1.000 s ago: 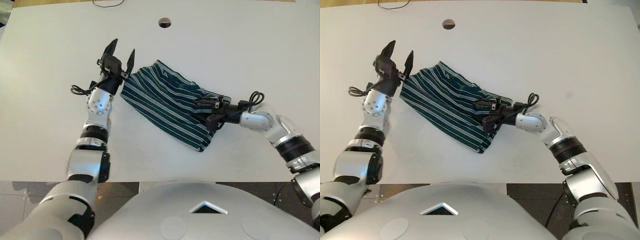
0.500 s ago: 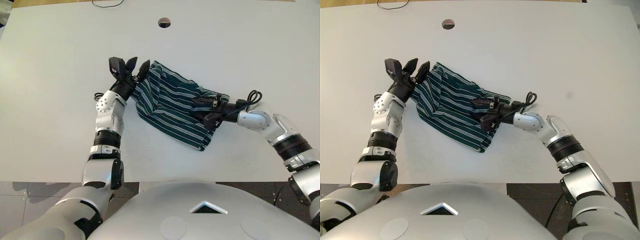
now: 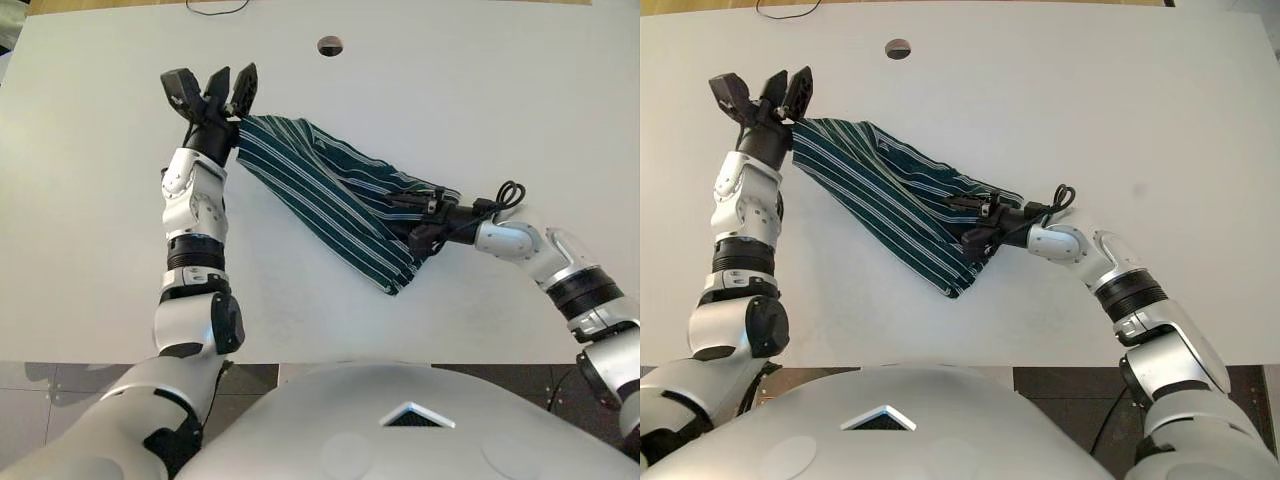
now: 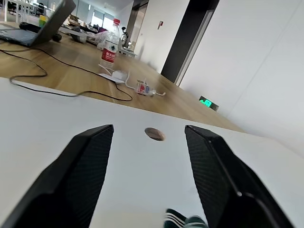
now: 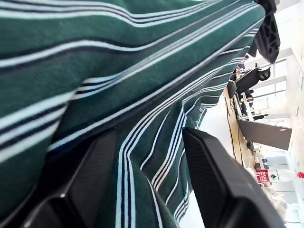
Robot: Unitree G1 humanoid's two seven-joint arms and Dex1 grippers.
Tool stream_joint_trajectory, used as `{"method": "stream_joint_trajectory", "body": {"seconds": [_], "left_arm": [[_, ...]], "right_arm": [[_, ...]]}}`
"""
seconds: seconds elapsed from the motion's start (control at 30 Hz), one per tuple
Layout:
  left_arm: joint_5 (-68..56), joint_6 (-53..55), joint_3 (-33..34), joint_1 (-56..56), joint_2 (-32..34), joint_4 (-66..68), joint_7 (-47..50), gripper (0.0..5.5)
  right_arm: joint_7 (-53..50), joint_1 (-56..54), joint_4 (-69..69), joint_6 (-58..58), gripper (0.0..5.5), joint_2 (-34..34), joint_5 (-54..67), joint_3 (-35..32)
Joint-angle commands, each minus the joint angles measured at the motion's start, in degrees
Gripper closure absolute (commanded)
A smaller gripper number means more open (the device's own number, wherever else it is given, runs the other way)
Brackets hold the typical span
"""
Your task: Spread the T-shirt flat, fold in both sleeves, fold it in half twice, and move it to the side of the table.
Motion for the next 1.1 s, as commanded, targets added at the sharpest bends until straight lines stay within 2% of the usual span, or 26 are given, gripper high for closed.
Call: {"method": "stream_joint_trajectory", "body": {"seconds": [0.03, 0.13, 0.3, 0.4, 0.63, 0.77, 0.83, 0.97, 1.1], "left_arm": [[0.63, 0.51, 1.34, -3.11, 1.56, 2.17, 0.47, 2.69], [4.13, -3.20, -0.79, -2.42, 1.41, 2.98, 0.43, 2.69], [8.08, -7.94, -4.34, 1.36, -0.20, -0.32, -2.89, 2.02], [9.42, -9.20, -5.13, 1.96, -0.37, -1.19, -2.49, 1.34], [10.45, -10.45, -4.75, 1.88, -0.01, -0.83, -1.11, 0.26], [10.87, -15.15, -0.61, 0.97, 3.24, -0.89, 4.62, 0.26], [12.28, -19.29, 1.53, 4.65, 4.28, -5.60, 8.83, 0.26], [10.86, -22.46, 0.56, 19.59, 0.04, -30.16, 10.74, 0.26], [18.85, -30.08, -8.03, 35.25, 0.57, -45.97, 6.27, 0.26]], "right_arm": [[4.25, 6.58, 6.96, 3.98, 2.92, -4.17, -7.03, 3.67], [3.88, 6.42, 7.73, 4.00, 2.92, -3.99, -7.16, 3.71], [3.63, 6.50, 7.85, 3.96, 2.92, -3.97, -7.16, 3.80], [3.47, 6.56, 8.02, 4.04, 2.92, -3.75, -7.20, 3.89], [3.33, 6.50, 8.32, 4.09, 2.92, -3.49, -7.23, 3.96], [2.93, 6.62, 8.26, 4.13, 2.92, -3.18, -7.35, 4.03], [1.86, 7.30, 6.94, 3.46, 2.92, -3.30, -6.67, 3.28], [-1.72, 12.24, -8.72, 2.34, 2.92, -2.60, 11.01, -7.24], [-4.97, 15.52, -28.20, 10.49, 2.92, -3.74, 18.48, -21.59]]}}
